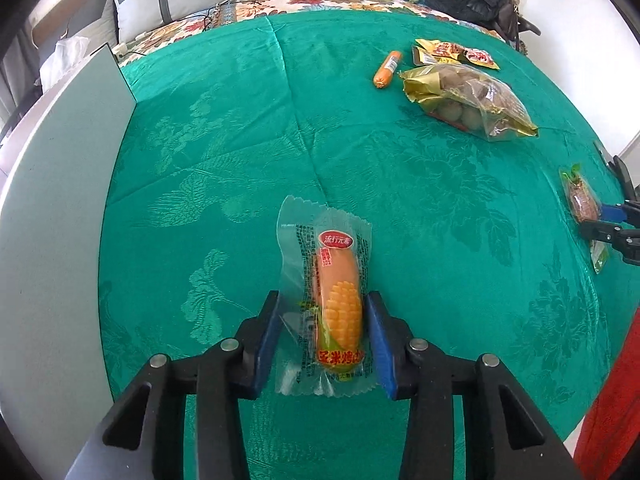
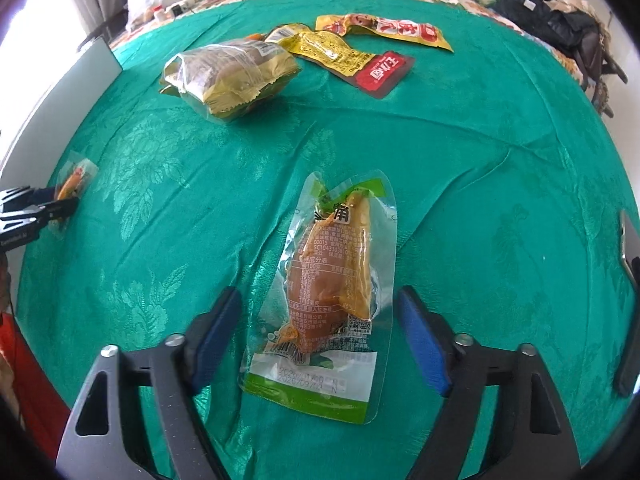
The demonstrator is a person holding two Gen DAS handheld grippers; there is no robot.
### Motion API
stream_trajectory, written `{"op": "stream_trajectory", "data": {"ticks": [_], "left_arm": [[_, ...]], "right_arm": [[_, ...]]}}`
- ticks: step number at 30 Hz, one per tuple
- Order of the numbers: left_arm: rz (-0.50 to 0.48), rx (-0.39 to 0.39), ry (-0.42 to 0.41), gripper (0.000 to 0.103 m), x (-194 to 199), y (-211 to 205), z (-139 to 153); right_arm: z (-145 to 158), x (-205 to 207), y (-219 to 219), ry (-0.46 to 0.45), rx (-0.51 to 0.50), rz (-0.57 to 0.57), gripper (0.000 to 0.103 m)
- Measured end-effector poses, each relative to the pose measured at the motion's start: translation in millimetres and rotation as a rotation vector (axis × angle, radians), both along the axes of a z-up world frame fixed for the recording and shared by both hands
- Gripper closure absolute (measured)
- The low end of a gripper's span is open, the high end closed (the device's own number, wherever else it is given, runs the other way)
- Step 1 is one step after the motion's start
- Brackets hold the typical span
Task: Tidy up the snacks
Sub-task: 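Carry both packs over the white box and open both grippers, then move both grippers back toward the gold bag of brown eggs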
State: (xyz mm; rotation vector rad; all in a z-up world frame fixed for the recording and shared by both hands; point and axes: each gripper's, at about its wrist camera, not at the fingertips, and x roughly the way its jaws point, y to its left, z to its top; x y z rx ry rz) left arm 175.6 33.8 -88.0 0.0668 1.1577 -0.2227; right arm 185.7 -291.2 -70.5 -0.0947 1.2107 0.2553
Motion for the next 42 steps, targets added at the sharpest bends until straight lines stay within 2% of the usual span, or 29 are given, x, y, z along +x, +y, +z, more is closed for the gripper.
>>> {"op": "stream_trajectory", "data": {"ticks": [3, 5, 6, 9, 11, 13, 15, 17, 20, 24, 27, 30, 32, 33, 35, 36, 37, 39, 42], "left_arm": [[0.064, -0.138, 0.005, 0.072, -14, 15, 3], [0.106, -0.213, -0.001, 0.072, -27, 25, 3], [0.124, -0.242, -0.002, 0.073, -33, 29, 2], [0.158, -0.304, -0.015, 0.073, -50, 38, 4], [0.174, -0.359, -0.03, 0.073, -59, 42, 11], [0.187, -0.403, -0.048, 0.073, -67, 46, 21], [0.192, -0.449, -0.07, 0.073, -72, 50, 36], [0.194, -0.488, -0.101, 0.073, -78, 57, 54], [0.202, -0.519, -0.156, 0.073, -87, 78, 86], [0.262, -0.506, -0.23, 0.072, -98, 132, 126], [0.361, -0.447, -0.262, 0.072, -111, 190, 143], [0.492, -0.353, -0.262, 0.072, -128, 250, 144], [0.563, -0.282, -0.254, 0.068, -142, 283, 137], [0.596, -0.233, -0.242, 0.067, -149, 296, 130], [0.676, -0.159, -0.192, 0.05, -160, 318, 114], [0.716, -0.153, -0.165, 0.034, -166, 327, 104], [0.75, -0.161, -0.146, 0.03, -174, 332, 95], [0.785, -0.19, -0.128, 0.03, -189, 336, 84], [0.768, -0.205, -0.164, 0.03, -197, 327, 86]], "right_arm": [[10, -4, -12, 0.027, 0.094, -0.04, 0.051], [19, -13, -20, 0.02, 0.197, -0.058, 0.051], [21, -17, -20, 0.017, 0.22, -0.058, 0.051], [20, -27, -16, 0.02, 0.197, -0.058, 0.052], [21, -30, -18, 0.02, 0.265, -0.081, 0.052], [23, -32, -20, 0.014, 0.335, -0.118, 0.052], [23, -29, -14, 0.025, 0.33, -0.13, 0.052], [28, -28, -3, 0.026, 0.341, -0.113, 0.052], [49, -25, 24, 0.009, 0.416, -0.076, 0.052], [95, -17, 94, -0.021, 0.54, 0.037, 0.052], [134, -15, 170, -0.043, 0.629, 0.172, 0.052], [164, -18, 254, -0.046, 0.688, 0.315, 0.052], [174, -23, 307, -0.04, 0.701, 0.395, 0.052], [176, -26, 332, -0.039, 0.704, 0.423, 0.048], [176, -30, 372, -0.045, 0.706, 0.459, 0.037], [173, -30, 387, -0.032, 0.694, 0.475, 0.03], [168, -32, 397, -0.021, 0.676, 0.486, 0.03], [162, -33, 393, -0.032, 0.644, 0.487, 0.03], [141, -31, 346, -0.083, 0.567, 0.455, 0.027]]}}
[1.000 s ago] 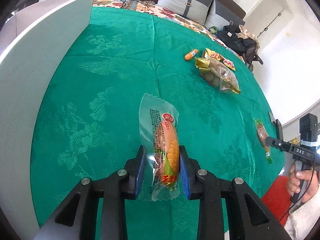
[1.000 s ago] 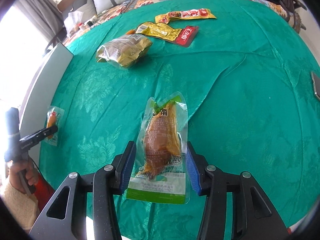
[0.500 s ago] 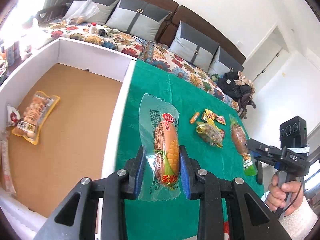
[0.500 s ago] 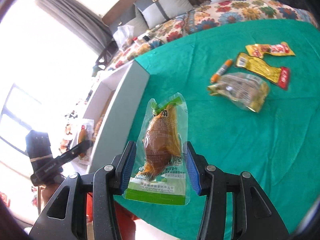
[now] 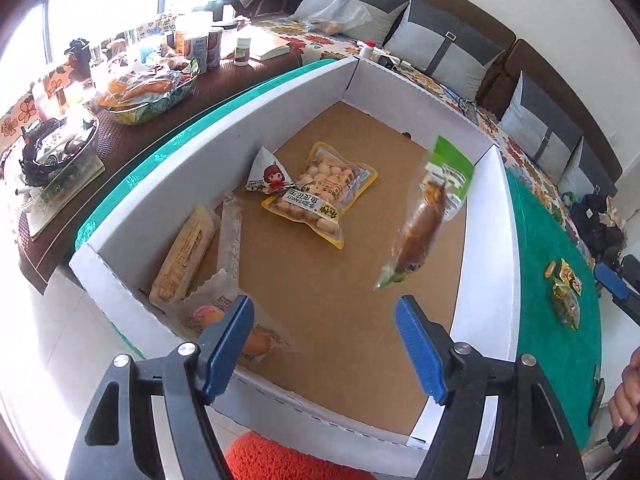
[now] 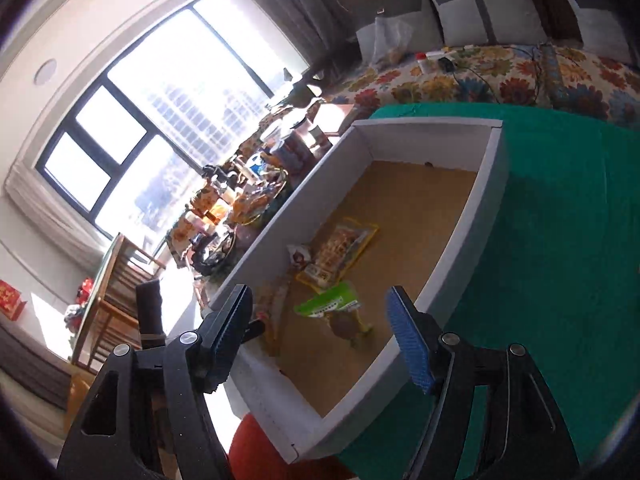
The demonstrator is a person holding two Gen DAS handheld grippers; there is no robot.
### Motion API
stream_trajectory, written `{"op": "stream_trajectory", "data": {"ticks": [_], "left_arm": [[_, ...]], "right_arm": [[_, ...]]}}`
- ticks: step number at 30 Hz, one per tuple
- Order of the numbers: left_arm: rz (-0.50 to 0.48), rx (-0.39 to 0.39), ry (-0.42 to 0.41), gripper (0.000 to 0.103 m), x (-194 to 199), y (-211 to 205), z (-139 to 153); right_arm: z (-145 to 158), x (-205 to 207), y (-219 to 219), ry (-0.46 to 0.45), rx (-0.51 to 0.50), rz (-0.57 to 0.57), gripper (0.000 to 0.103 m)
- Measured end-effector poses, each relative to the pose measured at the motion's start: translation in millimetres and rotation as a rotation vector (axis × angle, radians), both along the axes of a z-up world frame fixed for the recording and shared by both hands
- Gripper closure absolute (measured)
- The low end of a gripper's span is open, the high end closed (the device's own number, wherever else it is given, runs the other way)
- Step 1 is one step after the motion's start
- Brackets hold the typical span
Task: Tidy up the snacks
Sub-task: 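Move both grippers back toward the gold bag of brown eggs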
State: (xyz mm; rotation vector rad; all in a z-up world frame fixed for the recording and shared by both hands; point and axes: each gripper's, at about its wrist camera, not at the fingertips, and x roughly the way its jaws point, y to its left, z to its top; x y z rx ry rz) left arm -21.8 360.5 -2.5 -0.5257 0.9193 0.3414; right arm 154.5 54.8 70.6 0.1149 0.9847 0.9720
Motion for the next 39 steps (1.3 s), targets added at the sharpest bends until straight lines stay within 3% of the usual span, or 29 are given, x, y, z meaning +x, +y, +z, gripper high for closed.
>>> {"op": "stream_trajectory", "data": {"ticks": [4, 9, 13, 16, 20, 24, 27, 30, 39], "left_arm": [[-0.086, -0.014, -0.087, 0.029, 14, -43, 21], [-0.314, 0.001, -0.134, 0.021, 57, -141, 44], [-0.483, -0.009, -0.09, 0.016, 94, -225, 29], [-0.552, -0.001, -0.03, 0.016, 123, -276, -2], [-0.525, 0.055, 0.065, 0.016, 166, -315, -54], [-0.498, 0.158, 0.085, 0.016, 198, -340, -87], [-0.488, 0.24, 0.06, 0.014, 216, -357, -95], [-0.492, 0.283, 0.033, 0.002, 235, -374, -101], [-0.533, 0.288, -0.001, 0.0, 261, -393, -102]], "right_arm": [[-52, 8, -93, -0.091, -0.214, -0.147, 0.027], [-109, 5, -237, -0.109, -0.406, -0.387, 0.027], [-121, -1, -332, -0.143, -0.48, -0.59, 0.027], [-123, 4, -375, -0.139, -0.494, -0.701, 0.027], [-129, 19, -396, -0.133, -0.497, -0.759, 0.027], [-141, 32, -399, -0.145, -0.498, -0.787, 0.027], [-148, 35, -397, -0.152, -0.517, -0.788, 0.025], [-149, 35, -394, -0.152, -0.534, -0.777, 0.021], [-152, 34, -398, -0.138, -0.54, -0.799, 0.013]]}}
